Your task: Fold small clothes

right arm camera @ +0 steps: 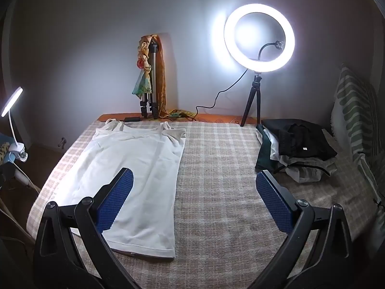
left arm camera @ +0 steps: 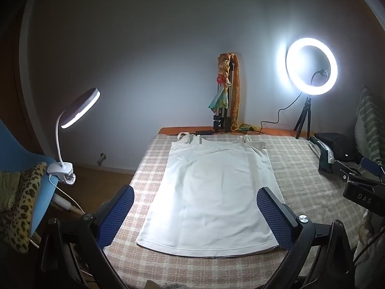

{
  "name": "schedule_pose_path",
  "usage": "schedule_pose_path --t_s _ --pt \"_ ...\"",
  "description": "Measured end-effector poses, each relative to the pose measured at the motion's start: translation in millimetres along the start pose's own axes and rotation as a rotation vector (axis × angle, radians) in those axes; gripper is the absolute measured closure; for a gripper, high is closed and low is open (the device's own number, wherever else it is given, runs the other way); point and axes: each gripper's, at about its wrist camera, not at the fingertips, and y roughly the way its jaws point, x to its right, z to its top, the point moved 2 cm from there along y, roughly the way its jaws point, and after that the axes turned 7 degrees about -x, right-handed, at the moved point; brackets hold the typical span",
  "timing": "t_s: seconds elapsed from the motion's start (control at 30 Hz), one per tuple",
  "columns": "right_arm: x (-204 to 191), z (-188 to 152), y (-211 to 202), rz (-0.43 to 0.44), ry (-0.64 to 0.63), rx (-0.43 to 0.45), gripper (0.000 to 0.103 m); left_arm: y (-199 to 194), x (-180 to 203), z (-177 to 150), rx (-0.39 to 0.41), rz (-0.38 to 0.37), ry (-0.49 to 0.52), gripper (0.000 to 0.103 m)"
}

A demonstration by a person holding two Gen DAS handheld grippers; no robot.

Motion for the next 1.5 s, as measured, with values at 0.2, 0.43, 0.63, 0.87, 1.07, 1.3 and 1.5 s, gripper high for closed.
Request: schedule_pose_path --t_s 0.2,0.43,0.63,0.87,1.07,1.3,1.5 --pt "-0.8 0.3 -0.4 0.004 0.009 0.005 0.0 -4.0 -2.6 2.2 0.004 -0.011 -0.011 0.001" --pt "4.6 0.9 -2.5 0.007 0.016 0.013 0.0 -1.2 1.2 1.0 0.003 -0.001 -0.006 0.0" --pt "3.3 -0.2 -4.2 0.004 0.02 0.016 0.0 -1.6 1.2 0.2 0.004 0.002 -0.006 0.001" --pt "3.2 0.3 -6.0 0.003 0.02 0.019 0.0 -0.5 0.5 0.8 0.001 0.005 -0.01 0.001" --pt "3.2 0.1 -5.8 0.006 0.021 0.02 0.0 0.4 0.5 0.4 0.0 0.01 -0.011 0.0" --pt "2.7 -0.2 -5.4 0.003 0.023 0.022 0.0 1.1 -1.5 -0.4 -0.002 0.013 -0.013 0.001" --pt "2.6 0.4 -5.4 0.003 0.021 0.022 0.0 1.7 -1.7 -1.2 0.0 0.022 -0.007 0.001"
